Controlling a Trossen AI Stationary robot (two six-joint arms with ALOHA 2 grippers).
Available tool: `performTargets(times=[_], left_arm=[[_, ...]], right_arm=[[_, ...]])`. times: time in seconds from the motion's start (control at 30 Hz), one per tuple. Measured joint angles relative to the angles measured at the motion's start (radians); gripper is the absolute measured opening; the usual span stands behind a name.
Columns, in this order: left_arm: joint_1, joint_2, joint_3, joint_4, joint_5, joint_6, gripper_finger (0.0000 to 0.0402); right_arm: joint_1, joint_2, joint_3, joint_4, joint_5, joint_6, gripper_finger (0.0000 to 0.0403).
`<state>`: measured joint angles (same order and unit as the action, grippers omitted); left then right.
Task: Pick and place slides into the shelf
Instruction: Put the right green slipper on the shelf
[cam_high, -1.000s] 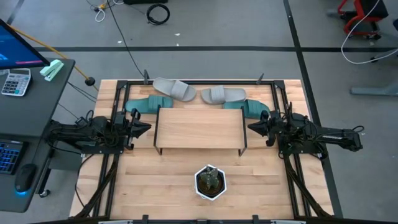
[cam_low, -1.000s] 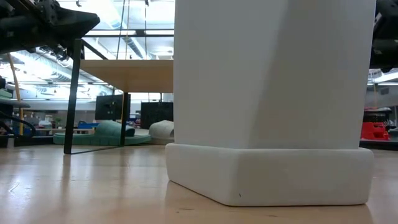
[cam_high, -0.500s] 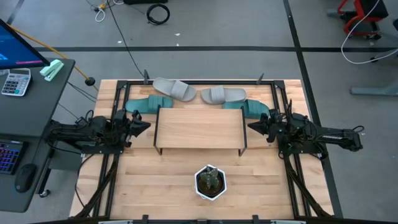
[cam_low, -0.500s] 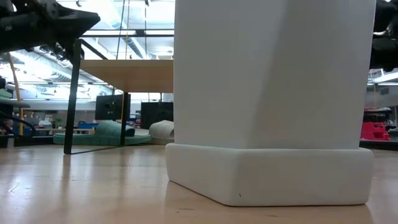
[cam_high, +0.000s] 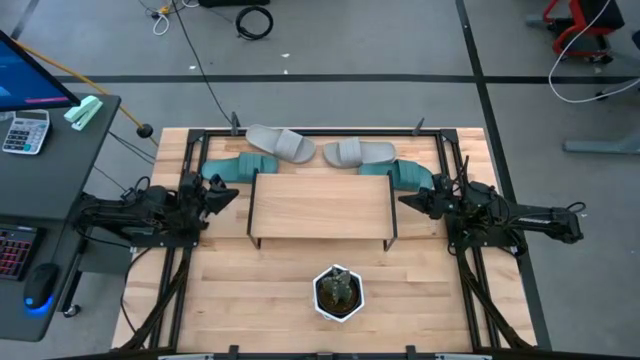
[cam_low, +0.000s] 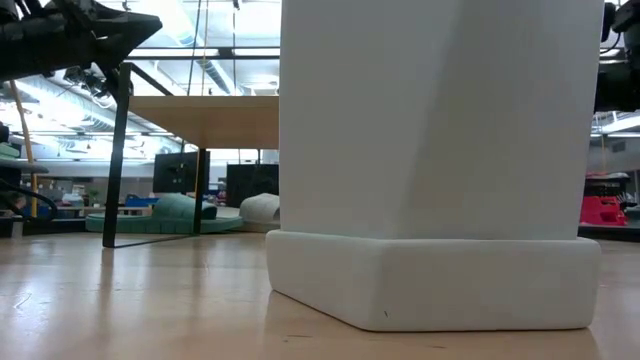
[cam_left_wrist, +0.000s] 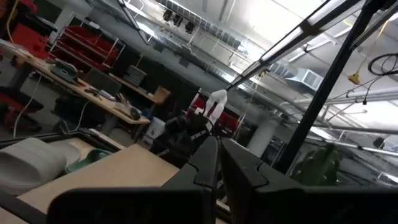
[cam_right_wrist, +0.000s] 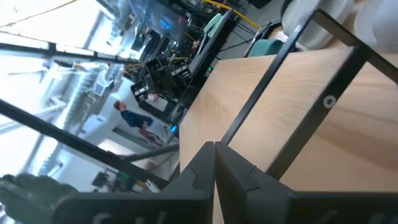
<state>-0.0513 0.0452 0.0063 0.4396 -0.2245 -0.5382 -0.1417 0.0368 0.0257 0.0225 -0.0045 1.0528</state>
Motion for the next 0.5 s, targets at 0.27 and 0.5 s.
performTargets(times=[0.27,0.5], left_arm=[[0.000,0.000,0.000,-0.020,-0.105,-0.102,0.0033],[0.000,0.000,0.000,-0.026,-0.146,-0.081,0.0025]], right_arm=[[0.000,0.000,0.000,0.000,0.012,0.035,0.0018],[0.000,0.000,0.000,0.009,0.008,0.047,0.0018]])
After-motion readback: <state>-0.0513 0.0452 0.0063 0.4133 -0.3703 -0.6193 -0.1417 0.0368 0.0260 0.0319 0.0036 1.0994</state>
